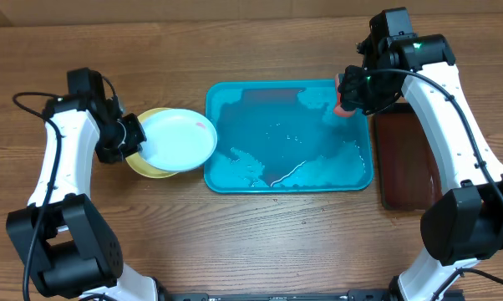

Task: Clean dirty plates on tray and stack at the side
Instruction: 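Carry the white plate left and lower it onto the yellow plates, then release the white plate and lift the left gripper away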

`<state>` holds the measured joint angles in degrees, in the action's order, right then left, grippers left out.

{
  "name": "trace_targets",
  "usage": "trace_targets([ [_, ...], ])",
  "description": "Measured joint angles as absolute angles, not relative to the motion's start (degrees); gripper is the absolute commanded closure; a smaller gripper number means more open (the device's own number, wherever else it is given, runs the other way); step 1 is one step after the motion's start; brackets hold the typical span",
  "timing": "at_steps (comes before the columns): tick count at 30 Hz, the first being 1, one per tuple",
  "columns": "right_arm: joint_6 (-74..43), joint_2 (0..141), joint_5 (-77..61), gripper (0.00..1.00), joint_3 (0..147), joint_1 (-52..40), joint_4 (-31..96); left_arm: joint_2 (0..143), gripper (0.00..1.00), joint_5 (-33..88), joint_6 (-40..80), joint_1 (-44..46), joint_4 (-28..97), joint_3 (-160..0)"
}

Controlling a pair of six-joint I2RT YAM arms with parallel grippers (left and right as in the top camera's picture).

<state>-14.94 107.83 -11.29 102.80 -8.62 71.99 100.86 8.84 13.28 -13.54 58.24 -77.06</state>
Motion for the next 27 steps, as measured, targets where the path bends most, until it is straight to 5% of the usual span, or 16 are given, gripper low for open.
trace_targets([
  [27, -15.0, 107.8, -11.2, 0.96, 102.8, -8.6, 72.0, 100.9, 0.96, -1.7, 13.5, -13.9, 52.2, -74.2],
])
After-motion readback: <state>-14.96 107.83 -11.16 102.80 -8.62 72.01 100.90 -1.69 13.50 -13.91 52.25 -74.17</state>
